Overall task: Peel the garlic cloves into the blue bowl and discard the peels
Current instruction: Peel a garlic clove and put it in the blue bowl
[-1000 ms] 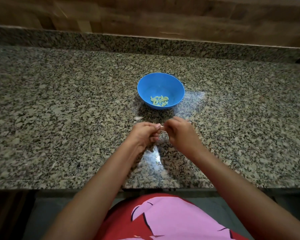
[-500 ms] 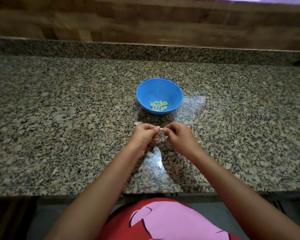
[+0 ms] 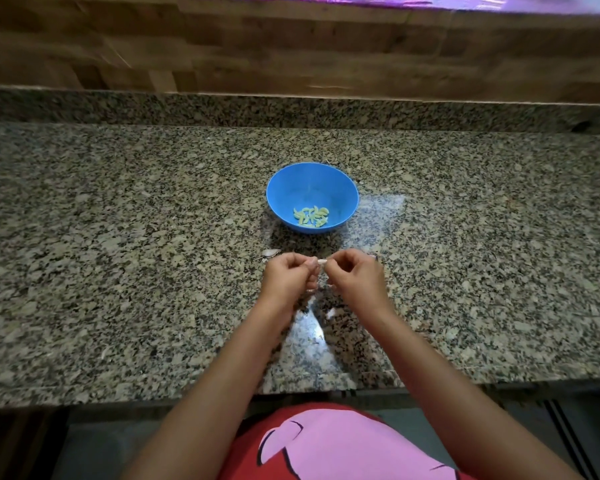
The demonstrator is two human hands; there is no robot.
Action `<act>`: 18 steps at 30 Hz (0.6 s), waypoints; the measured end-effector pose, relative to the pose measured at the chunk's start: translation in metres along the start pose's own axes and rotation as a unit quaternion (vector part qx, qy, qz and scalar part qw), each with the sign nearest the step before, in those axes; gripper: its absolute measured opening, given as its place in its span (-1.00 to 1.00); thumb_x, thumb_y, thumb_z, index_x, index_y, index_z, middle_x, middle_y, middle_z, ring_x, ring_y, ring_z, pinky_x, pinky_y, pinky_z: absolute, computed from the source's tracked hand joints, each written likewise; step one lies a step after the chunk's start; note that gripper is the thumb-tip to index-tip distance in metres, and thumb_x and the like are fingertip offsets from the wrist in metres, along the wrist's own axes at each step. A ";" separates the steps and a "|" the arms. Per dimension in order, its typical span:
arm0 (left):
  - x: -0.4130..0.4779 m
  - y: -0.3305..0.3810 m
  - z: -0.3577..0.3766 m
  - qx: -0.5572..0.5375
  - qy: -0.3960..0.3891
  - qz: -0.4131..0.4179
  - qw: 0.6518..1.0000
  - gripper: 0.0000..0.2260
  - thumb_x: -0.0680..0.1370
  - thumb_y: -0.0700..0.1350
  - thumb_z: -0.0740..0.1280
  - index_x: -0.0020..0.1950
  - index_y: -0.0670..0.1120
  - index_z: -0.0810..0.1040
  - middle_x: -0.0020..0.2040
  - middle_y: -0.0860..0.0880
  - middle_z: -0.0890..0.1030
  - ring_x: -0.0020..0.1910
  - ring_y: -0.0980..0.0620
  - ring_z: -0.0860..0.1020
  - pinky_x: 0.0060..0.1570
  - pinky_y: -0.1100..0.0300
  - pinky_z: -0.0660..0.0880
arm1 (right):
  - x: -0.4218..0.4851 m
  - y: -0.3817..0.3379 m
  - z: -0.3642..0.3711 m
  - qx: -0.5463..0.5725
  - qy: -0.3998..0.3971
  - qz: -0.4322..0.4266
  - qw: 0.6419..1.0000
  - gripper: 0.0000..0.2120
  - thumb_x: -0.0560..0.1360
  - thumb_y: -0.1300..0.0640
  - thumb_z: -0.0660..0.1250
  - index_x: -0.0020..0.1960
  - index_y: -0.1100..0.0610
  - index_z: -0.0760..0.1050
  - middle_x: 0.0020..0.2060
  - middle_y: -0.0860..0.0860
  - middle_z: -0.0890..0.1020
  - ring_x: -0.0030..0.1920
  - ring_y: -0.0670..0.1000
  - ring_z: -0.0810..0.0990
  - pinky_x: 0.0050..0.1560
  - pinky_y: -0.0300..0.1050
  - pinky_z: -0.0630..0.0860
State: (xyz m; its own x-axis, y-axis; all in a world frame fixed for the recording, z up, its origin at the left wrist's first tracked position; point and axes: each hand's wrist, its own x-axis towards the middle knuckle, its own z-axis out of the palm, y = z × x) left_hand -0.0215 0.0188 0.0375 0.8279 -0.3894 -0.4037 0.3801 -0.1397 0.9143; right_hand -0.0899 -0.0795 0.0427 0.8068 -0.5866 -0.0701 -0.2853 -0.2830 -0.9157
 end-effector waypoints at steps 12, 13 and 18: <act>0.007 -0.001 -0.017 -0.035 -0.016 0.014 0.999 -0.89 0.54 -0.31 0.30 -0.19 -0.22 0.53 -0.26 -0.09 0.54 -0.33 0.08 0.51 -0.31 0.34 0.54 | 0.000 0.012 -0.013 -0.222 -0.103 -0.018 0.970 -0.70 0.61 0.13 0.15 -0.23 0.20 0.48 -0.38 -0.01 0.49 -0.45 -0.10 0.36 -0.52 -0.39 0.32; 0.007 -0.002 -0.016 -0.027 -0.019 0.022 0.999 -0.89 0.54 -0.31 0.30 -0.19 -0.22 0.53 -0.25 -0.08 0.54 -0.32 0.09 0.51 -0.30 0.34 0.54 | 0.001 0.012 -0.013 -0.234 -0.104 -0.018 0.966 -0.68 0.61 0.09 0.16 -0.25 0.21 0.49 -0.39 -0.01 0.49 -0.46 -0.10 0.36 -0.50 -0.36 0.33; 0.006 -0.011 -0.016 0.040 -0.053 0.011 0.998 -0.91 0.56 -0.26 0.28 -0.13 -0.21 0.53 -0.21 -0.10 0.56 -0.27 0.07 0.54 -0.09 0.19 0.56 | 0.004 0.009 -0.011 -0.179 -0.059 -0.013 0.982 -0.87 0.46 0.16 0.41 -0.18 0.16 0.48 -0.19 0.02 0.56 -0.20 0.00 0.60 -0.21 -0.11 0.59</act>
State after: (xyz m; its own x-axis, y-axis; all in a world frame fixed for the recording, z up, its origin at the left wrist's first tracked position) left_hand -0.0141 0.0321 0.0246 0.7863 -0.4861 -0.3813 0.3240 -0.2009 0.9245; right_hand -0.0954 -0.0932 0.0383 0.8649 -0.4888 -0.1137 -0.4100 -0.5575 -0.7219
